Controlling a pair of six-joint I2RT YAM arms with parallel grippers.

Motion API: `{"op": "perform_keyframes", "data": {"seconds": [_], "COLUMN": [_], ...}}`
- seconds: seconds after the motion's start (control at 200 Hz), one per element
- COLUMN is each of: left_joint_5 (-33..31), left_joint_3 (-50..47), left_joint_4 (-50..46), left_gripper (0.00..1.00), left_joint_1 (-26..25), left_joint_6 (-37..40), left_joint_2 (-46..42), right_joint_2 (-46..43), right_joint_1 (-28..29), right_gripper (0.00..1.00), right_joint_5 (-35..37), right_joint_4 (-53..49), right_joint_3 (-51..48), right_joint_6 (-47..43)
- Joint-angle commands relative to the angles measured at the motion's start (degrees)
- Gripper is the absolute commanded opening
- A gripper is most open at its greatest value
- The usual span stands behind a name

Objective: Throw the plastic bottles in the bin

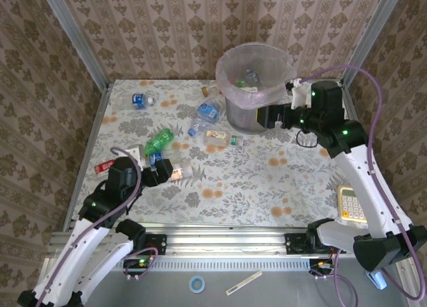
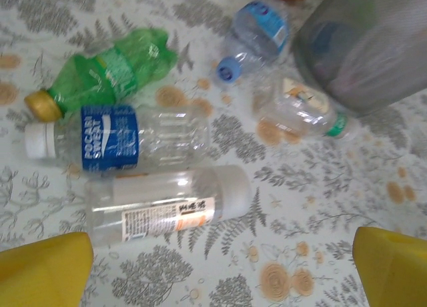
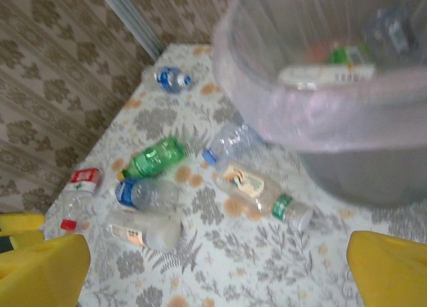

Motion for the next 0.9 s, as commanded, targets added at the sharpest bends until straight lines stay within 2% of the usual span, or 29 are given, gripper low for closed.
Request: {"op": "perform_keyframes", "data": {"seconds": [0.0, 0.29, 0.54, 0.7, 0.895], "left_joint_5": [-0.7, 2.2, -1.7, -0.3, 1.5], "left_joint_3": [-1.9, -8.8, -9.8, -9.5, -8.6], "left_joint_4": [-0.6, 7.6, 3.6, 2.8, 6.6], "left_gripper": [1.0, 1.0, 1.0, 1.0, 1.0], "left_joint_1": [0.1, 1.1, 2.0, 2.6, 2.7], "left_joint_6": [-4.2, -14.2, -28.3, -36.7, -41.2], "left_joint_2": [3.4, 6.5, 7.4, 12.1, 19.0], "right_joint_2": [-1.4, -3.5, -5.4, -6.1, -7.1], "right_joint_1": [0.5, 1.3, 1.5, 1.4, 1.6], "right_gripper": [1.0, 1.0, 1.0, 1.0, 1.0], "right_joint_5": [-1.5, -1.8, -2.0, -2.4, -2.4], "right_joint_4": [1.3, 2.4, 2.7, 2.8, 3.2], "right_joint_3": [-3.0, -10.3, -13.7, -14.9, -16.5], "right_joint_6": [1.8, 2.2, 2.0, 2.0, 2.5]}}
